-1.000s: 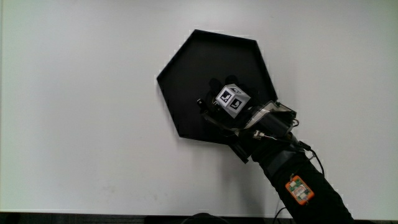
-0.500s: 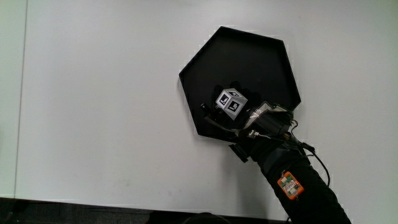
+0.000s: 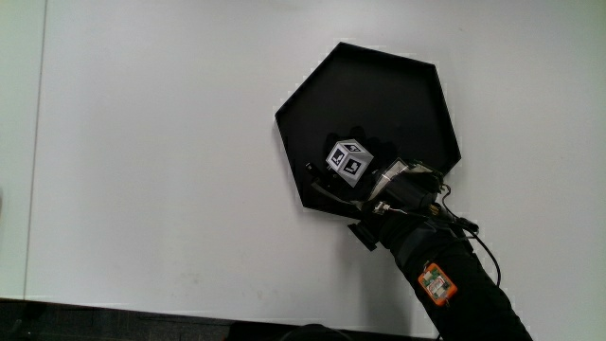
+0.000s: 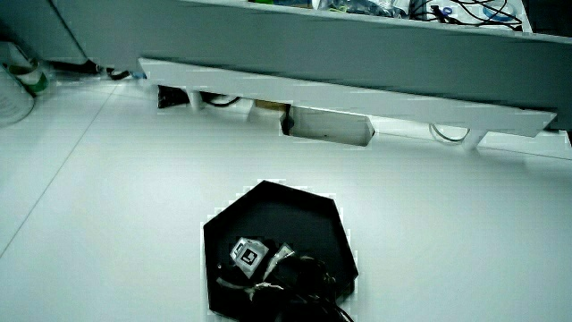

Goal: Place black tape into plate

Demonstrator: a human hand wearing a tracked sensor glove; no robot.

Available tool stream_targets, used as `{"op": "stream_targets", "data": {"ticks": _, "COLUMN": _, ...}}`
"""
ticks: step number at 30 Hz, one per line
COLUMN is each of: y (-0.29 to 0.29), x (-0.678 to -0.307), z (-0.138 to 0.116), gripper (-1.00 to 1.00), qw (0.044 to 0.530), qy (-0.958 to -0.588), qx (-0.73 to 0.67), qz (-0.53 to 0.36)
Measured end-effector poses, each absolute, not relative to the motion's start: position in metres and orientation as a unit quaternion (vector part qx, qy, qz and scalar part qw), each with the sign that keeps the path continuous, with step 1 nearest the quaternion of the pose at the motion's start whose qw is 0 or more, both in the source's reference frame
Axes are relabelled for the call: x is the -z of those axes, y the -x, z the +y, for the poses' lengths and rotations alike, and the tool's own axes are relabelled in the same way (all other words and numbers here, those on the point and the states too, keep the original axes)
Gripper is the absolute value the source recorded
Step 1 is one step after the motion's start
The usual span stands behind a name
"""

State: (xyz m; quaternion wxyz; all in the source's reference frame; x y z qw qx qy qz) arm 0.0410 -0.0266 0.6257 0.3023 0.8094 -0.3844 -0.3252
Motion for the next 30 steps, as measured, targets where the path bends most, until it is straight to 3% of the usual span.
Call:
{"op": "stream_targets", "data": {"ticks": 2, "y": -0.043, "x": -0.636, "z": -0.026, "gripper": -0.33, "qw": 0.32, "qy": -0.799, "qx": 0.337, "qz": -0.381}}
{"op": "stream_targets", "data": {"ticks": 6, "y": -0.054, "x": -0.661, "z": 0.011, "gripper": -0.52, "qw": 0.363, "qy": -0.782, "qx": 0.308, "qz": -0.402}}
{"op": "stream_targets", "data": {"ticks": 7, "y": -0.058, "x": -0.659, "z": 0.01, "gripper": -0.57, "qw": 0.352, "qy": -0.785, "qx": 0.359, "qz": -0.362}}
{"op": "stream_targets", "data": {"ticks": 11, "y": -0.063, "x": -0.645, "z": -0.02, "gripper": -0.76, "qw": 0.355, "qy": -0.801, "qx": 0.322, "qz": -0.358}}
{"op": "stream_targets", "data": {"ticks": 15, "y": -0.068, "x": -0.659, "z": 0.009, "gripper": -0.95, "qw": 0.388, "qy": -0.791, "qx": 0.232, "qz": -0.413}}
{"op": "stream_targets", "data": {"ticks": 16, "y": -0.069, "x": -0.644, "z": 0.011, "gripper": -1.0, "qw": 0.361, "qy": -0.806, "qx": 0.289, "qz": -0.37}}
{"op": "stream_targets", "data": {"ticks": 17, "y": -0.073, "x": -0.653, "z": 0.009, "gripper": -1.0, "qw": 0.36, "qy": -0.805, "qx": 0.301, "qz": -0.363}}
{"op": "stream_targets", "data": {"ticks": 21, "y": -0.079, "x": -0.619, "z": -0.008, "gripper": -1.0, "qw": 0.322, "qy": -0.836, "qx": 0.265, "qz": -0.356}}
{"op": "stream_targets", "data": {"ticks": 30, "y": -0.092, "x": -0.576, "z": -0.007, "gripper": -1.0, "qw": 0.251, "qy": -0.88, "qx": 0.186, "qz": -0.357}}
